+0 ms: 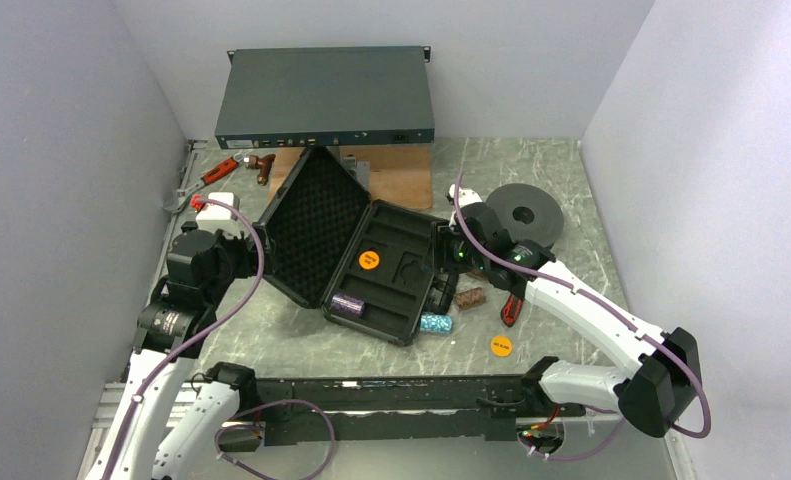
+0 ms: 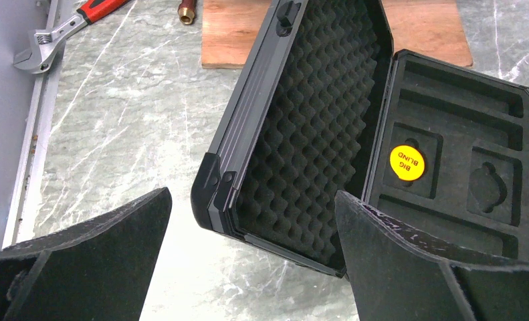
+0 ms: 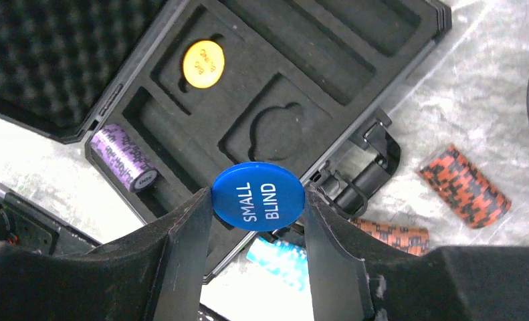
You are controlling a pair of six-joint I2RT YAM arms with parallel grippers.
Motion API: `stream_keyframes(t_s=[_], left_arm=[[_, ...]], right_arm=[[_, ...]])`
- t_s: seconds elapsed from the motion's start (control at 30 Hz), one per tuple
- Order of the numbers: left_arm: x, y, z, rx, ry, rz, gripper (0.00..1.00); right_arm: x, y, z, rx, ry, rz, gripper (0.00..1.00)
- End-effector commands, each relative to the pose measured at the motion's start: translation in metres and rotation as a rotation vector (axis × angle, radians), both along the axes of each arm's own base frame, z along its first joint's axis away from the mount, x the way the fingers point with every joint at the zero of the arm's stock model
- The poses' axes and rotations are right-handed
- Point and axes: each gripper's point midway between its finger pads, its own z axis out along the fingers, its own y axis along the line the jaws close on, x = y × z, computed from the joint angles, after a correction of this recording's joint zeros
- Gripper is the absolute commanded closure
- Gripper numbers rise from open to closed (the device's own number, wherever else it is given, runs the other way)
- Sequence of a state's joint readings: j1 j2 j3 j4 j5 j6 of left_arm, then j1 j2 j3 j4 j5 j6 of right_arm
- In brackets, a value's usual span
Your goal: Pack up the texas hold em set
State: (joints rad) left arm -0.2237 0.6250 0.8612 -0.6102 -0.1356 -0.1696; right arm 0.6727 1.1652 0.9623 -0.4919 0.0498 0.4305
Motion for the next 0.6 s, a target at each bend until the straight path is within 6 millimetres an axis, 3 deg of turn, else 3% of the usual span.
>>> stream_keyframes(t_s=[0.0, 0.4, 0.57], left_arm=[[0.002, -0.003, 0.008, -0.006, -0.035, -0.016, 0.01], [0.001, -0.002, 0.009, -0.005, -0.036, -0.013, 0.01], [0.001, -0.002, 0.008, -0.003, -0.034, -0.012, 0.01]], right_arm=[[0.008, 0.017, 0.027, -0.011, -0.097, 0.161, 0.6], [0.023, 0.047, 0.018, -0.221, -0.189, 0.385, 0.58], [0.025, 0.055, 0.002, -0.287, -0.2, 0.438, 0.58]])
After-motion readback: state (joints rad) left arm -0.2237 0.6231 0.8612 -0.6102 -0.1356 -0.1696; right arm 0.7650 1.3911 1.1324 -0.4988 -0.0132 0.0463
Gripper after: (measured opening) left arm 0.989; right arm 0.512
